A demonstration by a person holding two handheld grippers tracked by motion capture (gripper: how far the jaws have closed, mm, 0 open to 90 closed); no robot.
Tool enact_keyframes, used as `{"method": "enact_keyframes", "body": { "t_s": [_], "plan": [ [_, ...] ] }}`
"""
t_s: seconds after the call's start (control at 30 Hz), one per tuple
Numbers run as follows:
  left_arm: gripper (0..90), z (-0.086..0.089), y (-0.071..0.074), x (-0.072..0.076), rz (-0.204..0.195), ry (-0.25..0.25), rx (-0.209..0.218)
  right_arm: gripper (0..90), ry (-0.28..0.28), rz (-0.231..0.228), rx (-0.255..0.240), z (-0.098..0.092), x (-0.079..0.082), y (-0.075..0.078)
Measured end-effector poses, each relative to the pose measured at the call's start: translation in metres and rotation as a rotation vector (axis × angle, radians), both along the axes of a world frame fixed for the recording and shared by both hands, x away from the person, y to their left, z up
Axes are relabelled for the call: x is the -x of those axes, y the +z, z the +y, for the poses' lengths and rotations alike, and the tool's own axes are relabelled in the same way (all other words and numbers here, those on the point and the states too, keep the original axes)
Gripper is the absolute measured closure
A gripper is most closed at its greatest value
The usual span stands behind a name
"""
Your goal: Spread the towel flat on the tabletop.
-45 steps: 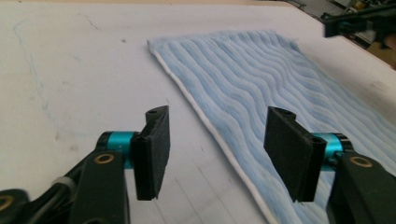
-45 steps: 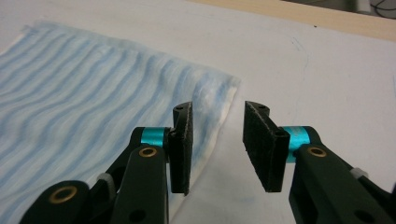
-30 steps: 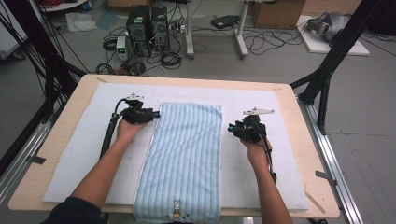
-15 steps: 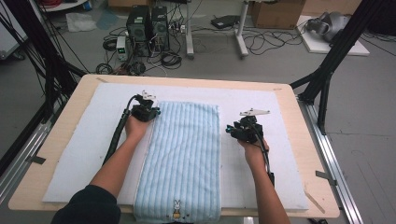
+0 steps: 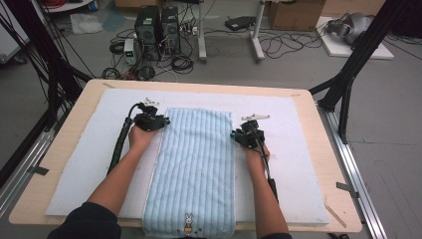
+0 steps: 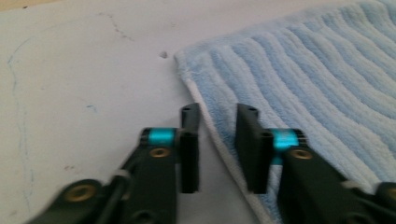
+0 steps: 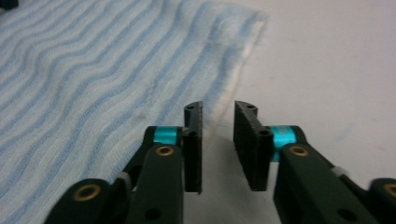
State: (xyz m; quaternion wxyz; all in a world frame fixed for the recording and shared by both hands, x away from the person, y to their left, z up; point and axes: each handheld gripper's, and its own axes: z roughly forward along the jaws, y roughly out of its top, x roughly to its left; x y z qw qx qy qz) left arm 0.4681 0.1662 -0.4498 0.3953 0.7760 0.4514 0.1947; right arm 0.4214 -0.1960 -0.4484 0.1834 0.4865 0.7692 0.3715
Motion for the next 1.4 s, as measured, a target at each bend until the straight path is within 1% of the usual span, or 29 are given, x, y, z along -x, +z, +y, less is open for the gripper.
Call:
{"method": "enact_keyframes", "body": {
  "t_s": [0.03,0.07,0.13,0.17,0.27,0.3,0.33,0.37,0.4,0.43,0.5,0.53,0.6,0.63,0.7,0.77,0.8,0.83,0.87,0.9,1.0,1.03,1.07,1.1,1.17,1.23,1.3,1.33,1.4],
  "plan": [
    [87.0,-0.002,0.000,0.001,-0.013,-0.004,-0.026,87.8,0.017,0.007,0.015,0.002,-0.002,0.001],
    [87.8,-0.004,0.001,0.001,-0.020,0.000,-0.044,88.7,0.017,0.007,0.037,0.005,-0.004,0.003],
    [88.1,-0.004,0.001,0.000,-0.019,0.045,-0.045,89.1,0.004,-0.005,0.098,0.009,-0.008,0.005],
    [88.1,-0.004,0.000,0.000,-0.019,0.068,-0.035,89.1,-0.008,-0.008,0.108,0.010,-0.010,0.005],
    [87.1,-0.003,0.000,-0.001,-0.018,0.084,-0.027,87.5,-0.030,-0.010,0.081,0.010,-0.014,0.004],
    [83.3,-0.002,0.000,-0.001,-0.027,0.091,-0.043,81.9,-0.036,-0.011,0.076,0.009,-0.014,0.004],
    [74.1,-0.001,0.001,-0.001,-0.035,0.112,-0.050,76.4,-0.039,-0.009,0.065,0.008,-0.014,0.004],
    [66.5,0.002,0.001,-0.001,-0.041,0.126,-0.040,71.4,-0.045,-0.005,0.050,0.007,-0.012,0.004],
    [62.6,0.006,0.001,-0.001,-0.038,0.137,-0.025,70.2,-0.040,-0.012,0.036,0.004,-0.011,0.005],
    [62.4,0.009,0.002,0.000,-0.040,0.136,-0.008,68.2,-0.039,-0.022,0.019,0.002,-0.008,0.006],
    [61.8,0.015,0.003,0.004,-0.029,0.108,0.032,66.7,-0.018,-0.026,-0.026,-0.003,-0.002,0.008],
    [61.7,0.017,0.003,0.007,-0.009,0.082,0.060,66.8,-0.008,-0.021,-0.035,-0.004,0.002,0.009],
    [60.8,0.017,0.001,0.012,0.028,0.019,0.088,66.7,0.041,-0.026,-0.034,-0.004,0.010,0.009],
    [59.8,0.015,-0.001,0.015,0.040,-0.002,0.089,66.0,0.052,-0.028,-0.028,-0.004,0.014,0.008],
    [57.2,0.012,-0.001,0.019,0.020,-0.024,0.066,63.1,0.074,-0.003,-0.030,-0.003,0.020,0.009],
    [59.0,0.007,-0.001,0.021,0.004,-0.024,0.025,63.1,0.096,-0.028,-0.030,-0.001,0.028,0.012],
    [64.1,0.005,-0.001,0.022,-0.013,-0.031,-0.009,62.6,0.107,-0.029,-0.024,0.000,0.033,0.014],
    [74.2,0.005,0.000,0.022,-0.021,-0.039,-0.012,62.1,0.120,-0.028,-0.017,0.001,0.036,0.015],
    [86.9,0.003,0.000,0.023,-0.032,-0.014,-0.054,61.7,0.130,-0.023,-0.007,0.002,0.040,0.016],
    [86.9,0.002,0.000,0.023,-0.048,-0.001,-0.070,61.7,0.135,-0.033,0.006,0.002,0.043,0.017],
    [86.0,0.002,0.000,0.022,-0.040,0.024,-0.051,60.6,0.146,-0.048,-0.003,-0.001,0.052,0.018],
    [79.5,0.004,0.000,0.022,-0.043,0.039,-0.053,60.4,0.146,-0.042,-0.011,-0.002,0.055,0.018],
    [67.3,0.006,0.000,0.023,-0.039,0.064,-0.040,59.7,0.149,-0.044,-0.011,-0.003,0.057,0.018],
    [59.5,0.009,0.000,0.024,-0.036,0.072,-0.018,58.7,0.152,-0.040,-0.014,-0.004,0.059,0.018],
    [53.5,0.018,0.000,0.027,-0.037,0.083,0.022,59.0,0.167,-0.034,-0.015,-0.006,0.064,0.016],
    [48.2,0.025,0.002,0.032,-0.039,0.079,0.053,60.6,0.206,-0.024,-0.003,-0.004,0.069,0.013],
    [46.3,0.032,0.004,0.041,-0.071,0.066,0.085,62.7,0.246,-0.013,0.001,-0.001,0.073,0.009],
    [45.5,0.034,0.005,0.045,-0.075,0.052,0.093,63.4,0.257,-0.006,-0.001,0.000,0.075,0.007],
    [42.7,0.042,0.007,0.055,-0.106,0.027,0.145,64.7,0.269,-0.001,0.026,0.003,0.076,0.002]
  ]
}}
